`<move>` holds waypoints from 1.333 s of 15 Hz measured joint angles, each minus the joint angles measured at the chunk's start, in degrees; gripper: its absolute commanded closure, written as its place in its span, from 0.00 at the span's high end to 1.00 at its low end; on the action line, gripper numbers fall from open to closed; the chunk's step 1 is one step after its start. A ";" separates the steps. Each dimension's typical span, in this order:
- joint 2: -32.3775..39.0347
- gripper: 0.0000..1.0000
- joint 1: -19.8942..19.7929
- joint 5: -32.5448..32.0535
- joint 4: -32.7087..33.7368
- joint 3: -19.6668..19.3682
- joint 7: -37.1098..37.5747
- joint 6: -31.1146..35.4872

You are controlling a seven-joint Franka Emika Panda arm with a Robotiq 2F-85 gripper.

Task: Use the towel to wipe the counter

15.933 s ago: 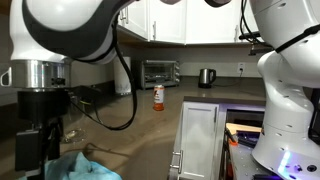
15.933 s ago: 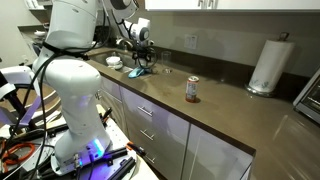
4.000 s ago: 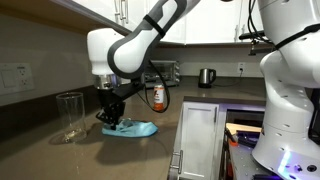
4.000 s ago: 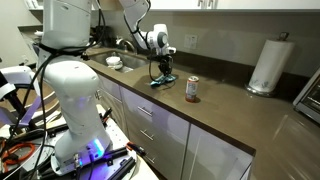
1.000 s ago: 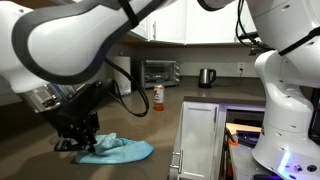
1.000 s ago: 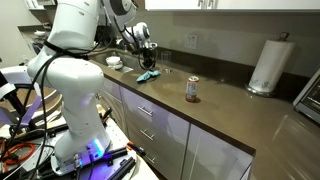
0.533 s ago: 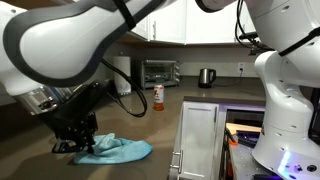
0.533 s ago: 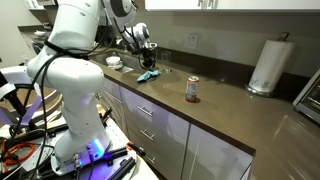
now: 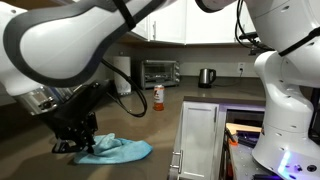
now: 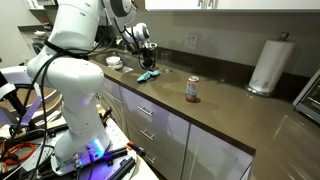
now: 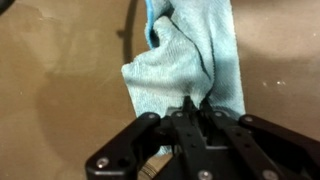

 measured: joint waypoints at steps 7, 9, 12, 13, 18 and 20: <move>0.07 0.04 2.08 -3.59 0.19 -0.04 0.27 1.64; 0.11 0.04 4.64 -6.84 0.31 -0.10 1.19 3.09; 0.10 0.04 8.12 -9.27 0.31 -0.21 3.13 5.68; 0.08 0.04 8.88 -9.35 0.31 -0.22 3.47 6.86; -0.28 0.09 9.83 -9.35 0.00 -0.29 3.86 11.14; -0.33 0.09 9.83 -9.34 -0.01 -0.37 3.87 11.27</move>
